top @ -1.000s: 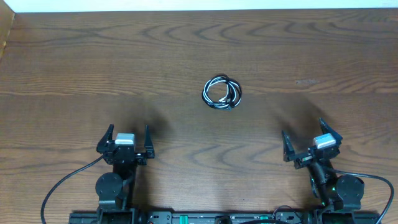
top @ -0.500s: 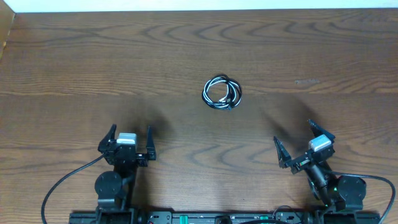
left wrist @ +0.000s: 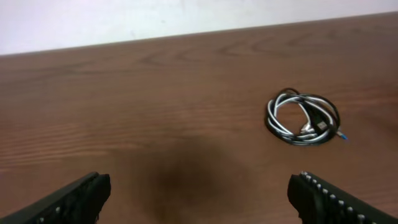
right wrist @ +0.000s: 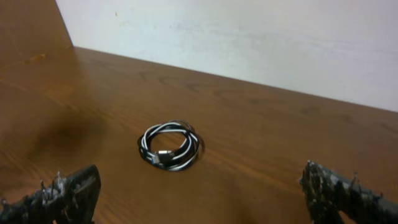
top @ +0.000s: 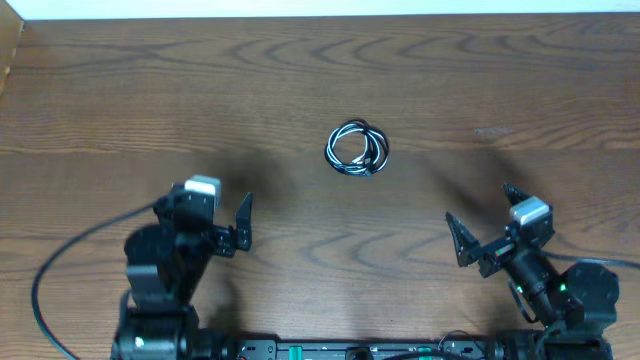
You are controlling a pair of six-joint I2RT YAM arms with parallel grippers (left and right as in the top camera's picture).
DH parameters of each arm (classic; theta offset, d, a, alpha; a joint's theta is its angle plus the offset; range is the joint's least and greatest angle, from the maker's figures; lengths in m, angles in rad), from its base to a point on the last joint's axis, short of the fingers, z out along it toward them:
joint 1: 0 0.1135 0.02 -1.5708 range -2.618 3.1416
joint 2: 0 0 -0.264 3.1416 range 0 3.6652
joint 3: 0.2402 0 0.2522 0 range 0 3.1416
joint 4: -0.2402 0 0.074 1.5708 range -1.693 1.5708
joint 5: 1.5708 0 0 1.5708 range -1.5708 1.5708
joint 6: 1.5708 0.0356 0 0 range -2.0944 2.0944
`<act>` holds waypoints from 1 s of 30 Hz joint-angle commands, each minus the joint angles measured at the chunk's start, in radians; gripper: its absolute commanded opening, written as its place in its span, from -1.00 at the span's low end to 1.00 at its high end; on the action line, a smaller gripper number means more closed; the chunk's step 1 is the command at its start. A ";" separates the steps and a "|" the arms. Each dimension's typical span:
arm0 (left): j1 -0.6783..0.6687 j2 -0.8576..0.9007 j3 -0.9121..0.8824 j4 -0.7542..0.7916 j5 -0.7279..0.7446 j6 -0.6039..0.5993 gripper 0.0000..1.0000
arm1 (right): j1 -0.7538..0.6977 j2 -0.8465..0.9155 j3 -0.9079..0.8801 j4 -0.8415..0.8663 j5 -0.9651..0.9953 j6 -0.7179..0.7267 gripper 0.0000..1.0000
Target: Untangle cables
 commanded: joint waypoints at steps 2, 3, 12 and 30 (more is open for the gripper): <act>0.002 0.153 0.188 -0.098 0.056 -0.016 0.92 | 0.003 0.105 0.094 -0.009 -0.022 0.002 0.99; 0.002 0.195 0.234 -0.127 0.066 -0.017 0.92 | 0.003 0.137 0.118 -0.019 -0.029 0.002 0.99; 0.002 0.559 0.590 -0.365 0.183 -0.017 0.92 | 0.003 0.478 0.437 -0.235 -0.080 0.003 0.98; -0.012 0.858 0.671 -0.341 0.479 -0.100 0.92 | 0.003 0.802 0.678 -0.277 -0.236 0.040 0.99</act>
